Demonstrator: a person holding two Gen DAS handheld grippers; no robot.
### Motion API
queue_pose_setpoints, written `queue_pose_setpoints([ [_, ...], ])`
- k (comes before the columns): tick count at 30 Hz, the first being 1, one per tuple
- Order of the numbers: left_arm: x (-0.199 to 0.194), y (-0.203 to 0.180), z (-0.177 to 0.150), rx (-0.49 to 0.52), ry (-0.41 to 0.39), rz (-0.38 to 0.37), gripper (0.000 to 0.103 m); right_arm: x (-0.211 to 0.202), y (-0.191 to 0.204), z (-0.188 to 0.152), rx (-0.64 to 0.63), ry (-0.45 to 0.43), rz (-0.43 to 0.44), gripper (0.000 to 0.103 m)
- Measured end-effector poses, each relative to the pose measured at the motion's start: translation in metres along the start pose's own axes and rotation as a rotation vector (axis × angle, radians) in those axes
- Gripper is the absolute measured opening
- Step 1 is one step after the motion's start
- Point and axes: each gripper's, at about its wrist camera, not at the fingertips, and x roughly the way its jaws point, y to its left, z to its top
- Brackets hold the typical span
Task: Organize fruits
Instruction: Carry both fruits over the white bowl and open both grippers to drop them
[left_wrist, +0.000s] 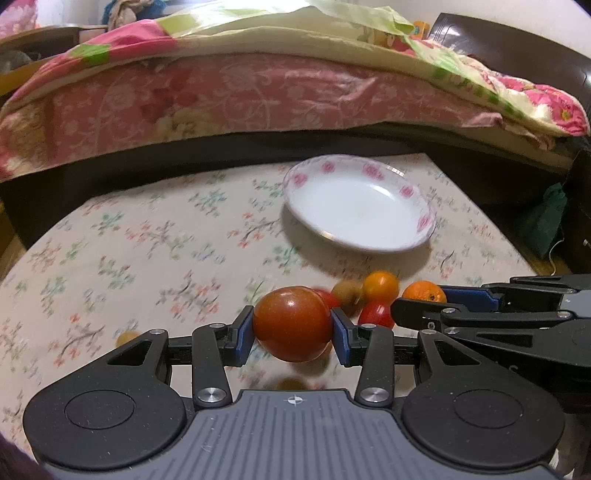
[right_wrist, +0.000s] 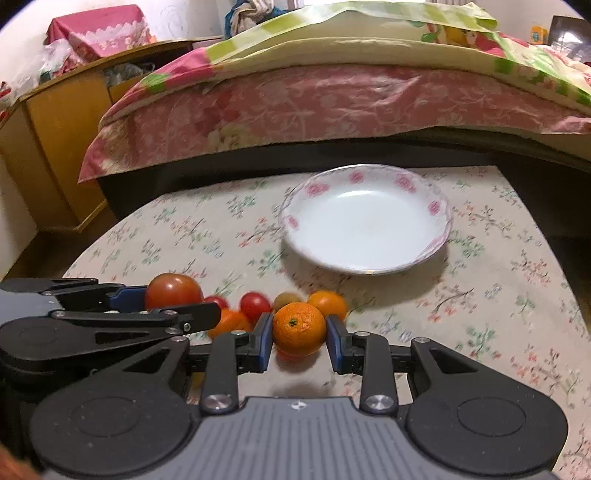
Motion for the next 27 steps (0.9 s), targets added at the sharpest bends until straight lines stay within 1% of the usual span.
queue_pose_setpoints([
  [4,0.014,-0.008,0.014,0.012,-0.008,-0.011,0.051,0.006,-0.014,0.011,0.006,-0.012,-0.016,0.031],
  [14,0.055,-0.022,0.052,0.066,-0.031,-0.022,0.05,0.04,-0.05,0.039,0.04,-0.021,-0.035,0.031],
  [21,0.077,-0.029,0.062,0.115,-0.028,-0.015,0.05,0.057,-0.063,0.046,0.036,-0.017,-0.055,0.031],
  [27,0.084,-0.028,0.065,0.121,-0.021,-0.007,0.05,0.065,-0.066,0.048,0.036,-0.014,-0.056,0.031],
])
